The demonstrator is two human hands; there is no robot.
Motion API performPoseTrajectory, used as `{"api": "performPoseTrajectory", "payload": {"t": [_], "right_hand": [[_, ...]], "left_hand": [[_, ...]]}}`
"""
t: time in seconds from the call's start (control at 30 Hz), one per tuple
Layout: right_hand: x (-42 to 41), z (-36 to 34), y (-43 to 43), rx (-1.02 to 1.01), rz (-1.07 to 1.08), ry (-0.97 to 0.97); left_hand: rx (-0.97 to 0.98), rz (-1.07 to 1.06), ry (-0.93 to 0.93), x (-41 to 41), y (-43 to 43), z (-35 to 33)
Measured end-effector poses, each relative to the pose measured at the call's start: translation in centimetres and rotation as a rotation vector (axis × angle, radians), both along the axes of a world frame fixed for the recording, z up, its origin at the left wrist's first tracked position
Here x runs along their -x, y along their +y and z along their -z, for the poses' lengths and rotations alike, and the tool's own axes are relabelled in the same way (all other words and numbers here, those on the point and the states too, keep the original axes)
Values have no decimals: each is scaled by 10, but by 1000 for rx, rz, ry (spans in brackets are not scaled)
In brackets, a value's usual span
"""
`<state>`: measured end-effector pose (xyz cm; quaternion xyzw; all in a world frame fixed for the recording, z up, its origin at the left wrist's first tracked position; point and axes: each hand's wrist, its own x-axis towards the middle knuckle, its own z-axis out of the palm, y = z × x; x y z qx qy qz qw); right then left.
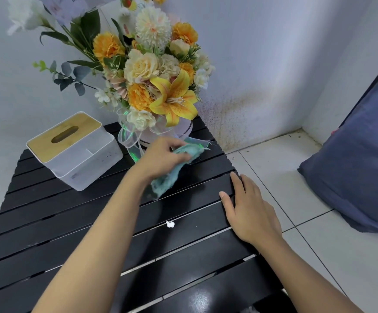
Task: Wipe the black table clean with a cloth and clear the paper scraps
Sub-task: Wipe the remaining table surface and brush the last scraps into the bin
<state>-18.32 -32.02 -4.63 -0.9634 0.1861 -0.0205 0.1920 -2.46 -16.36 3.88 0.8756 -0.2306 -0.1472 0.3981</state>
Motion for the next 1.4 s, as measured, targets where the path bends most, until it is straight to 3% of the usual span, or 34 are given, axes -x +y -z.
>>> {"api": "performPoseTrajectory", "payload": {"t": [0.1,0.17,0.27,0.4,0.47,0.63,0.8,0.93,0.97,1.07,1.13,1.23,1.3,1.33,1.4], "right_hand": [[-1,1,0,-16,3,-7],[0,1,-1,-20,1,-10],[1,2,-2,-25,-7,-12],[1,2,-2,12,-13,-7],[0,2,-2,15,-13,-5],[1,3,-3,20,-8,-9],[-1,5,-2,13,-3,-6],[-2,7,-2,1,3,-18],[-2,7,-2,1,3,-21],[-1,7,-2,9,2,-25],[-2,8,-2,7,6,-18],[-3,9,-3,-21,4,-18],[-2,10,-4,-53,-1,-36],[-2,11,-4,-66,-5,-47],[-3,11,-4,-78,-8,-55]], "left_hand": [[-51,-104,-298,-10,-49,15],[-279,-199,-430,-20,-64,39],[-596,-211,-428,-24,-52,60],[-783,-212,-401,-22,5,46],[-723,-268,-340,-22,33,36],[-285,-291,-289,-21,-1,41],[-544,-329,-416,-20,-46,68],[-186,-128,-136,-44,-30,59],[-176,-161,-156,-51,-24,60],[-443,-297,-338,-37,-19,70],[-445,-296,-413,-9,-28,79],[-247,-23,-417,33,-29,84],[-85,208,-187,47,-18,68],[-30,263,-97,51,-9,57],[49,184,-86,55,13,37]]}}
